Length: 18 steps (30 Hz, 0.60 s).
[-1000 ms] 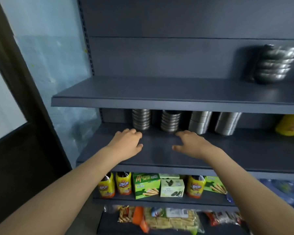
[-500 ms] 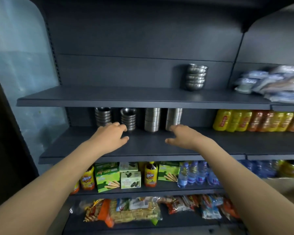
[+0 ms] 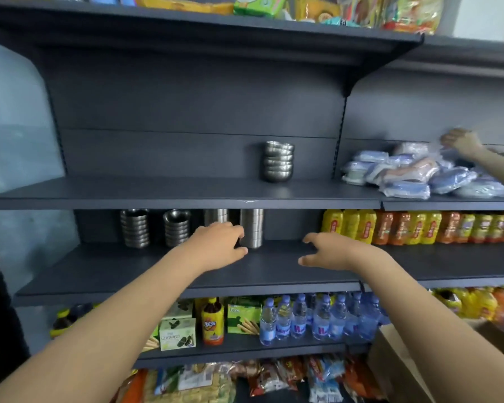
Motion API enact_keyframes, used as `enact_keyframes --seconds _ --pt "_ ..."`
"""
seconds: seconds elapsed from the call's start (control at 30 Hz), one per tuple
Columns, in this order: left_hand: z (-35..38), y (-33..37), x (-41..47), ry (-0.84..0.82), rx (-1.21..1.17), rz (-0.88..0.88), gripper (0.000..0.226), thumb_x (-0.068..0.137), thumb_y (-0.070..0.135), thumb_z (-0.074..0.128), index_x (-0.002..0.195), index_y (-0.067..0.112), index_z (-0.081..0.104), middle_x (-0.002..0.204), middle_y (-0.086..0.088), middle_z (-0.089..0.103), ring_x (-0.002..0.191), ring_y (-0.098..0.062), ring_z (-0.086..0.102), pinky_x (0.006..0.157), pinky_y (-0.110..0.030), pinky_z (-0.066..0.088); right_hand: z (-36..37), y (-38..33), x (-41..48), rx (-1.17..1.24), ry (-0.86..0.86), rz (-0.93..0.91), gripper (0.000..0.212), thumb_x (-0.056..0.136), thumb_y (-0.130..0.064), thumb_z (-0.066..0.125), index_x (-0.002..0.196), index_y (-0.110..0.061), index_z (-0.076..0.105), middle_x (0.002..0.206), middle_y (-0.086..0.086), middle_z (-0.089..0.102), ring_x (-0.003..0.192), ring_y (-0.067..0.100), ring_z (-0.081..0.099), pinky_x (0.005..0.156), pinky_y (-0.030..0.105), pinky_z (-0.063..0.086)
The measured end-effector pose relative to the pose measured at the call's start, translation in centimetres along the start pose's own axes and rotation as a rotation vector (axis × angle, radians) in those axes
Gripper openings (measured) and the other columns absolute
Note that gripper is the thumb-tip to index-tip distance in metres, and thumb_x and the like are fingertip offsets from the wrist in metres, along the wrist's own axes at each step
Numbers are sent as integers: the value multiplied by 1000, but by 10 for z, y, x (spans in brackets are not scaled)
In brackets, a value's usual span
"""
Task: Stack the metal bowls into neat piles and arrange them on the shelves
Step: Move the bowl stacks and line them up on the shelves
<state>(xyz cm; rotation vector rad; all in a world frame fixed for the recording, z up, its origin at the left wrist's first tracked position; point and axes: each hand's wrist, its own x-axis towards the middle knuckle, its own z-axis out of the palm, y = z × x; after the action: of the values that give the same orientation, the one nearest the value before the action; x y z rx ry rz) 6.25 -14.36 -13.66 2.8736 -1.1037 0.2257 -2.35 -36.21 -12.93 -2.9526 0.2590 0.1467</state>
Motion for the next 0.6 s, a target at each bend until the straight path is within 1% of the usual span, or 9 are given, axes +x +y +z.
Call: enact_keyframes --seconds 0.13,0.23,0.33,0.47,0.53,0.6 --pt "-13 12 45 46 4 20 41 94 43 42 124 16 49 122 -4 53 112 -23 50 92 -39 43 -18 30 15 21 32 43 67 92 -45 53 147 -15 29 148 6 40 131 24 43 101 31 38" --pt "-15 16 90 96 -18 41 42 95 42 41 128 18 46 126 -2 51 116 -22 47 91 -36 40 -33 49 42 -4 74 65 67 92 -45 53 147 -15 29 147 7 41 131 24 43 99 28 37" --pt "-11 12 137 151 -47 52 44 95 43 40 132 20 43 129 -1 49 118 -21 46 92 -36 37 -48 64 80 -28 128 86 65 93 -45 52 146 -15 30 145 8 42 129 24 43 93 27 36" --pt "-7 -4 200 152 -76 62 46 95 44 41 134 21 41 133 -1 47 121 -21 44 96 -37 38 -69 78 139 -64 171 81 64 94 -44 50 146 -13 28 148 9 36 133 25 39 102 32 35" --pt "-8 -13 232 149 -62 79 47 95 44 41 135 21 40 134 -1 46 121 -22 44 96 -38 39 -77 84 169 -85 180 96 66 95 -44 48 148 -12 24 152 10 30 137 26 34 107 33 33" --pt "-7 -23 264 170 -43 88 47 95 44 40 135 21 40 133 -1 47 121 -22 43 95 -38 39 -82 93 199 -83 193 104 67 95 -45 48 148 -13 23 153 10 29 138 26 33 109 34 32"
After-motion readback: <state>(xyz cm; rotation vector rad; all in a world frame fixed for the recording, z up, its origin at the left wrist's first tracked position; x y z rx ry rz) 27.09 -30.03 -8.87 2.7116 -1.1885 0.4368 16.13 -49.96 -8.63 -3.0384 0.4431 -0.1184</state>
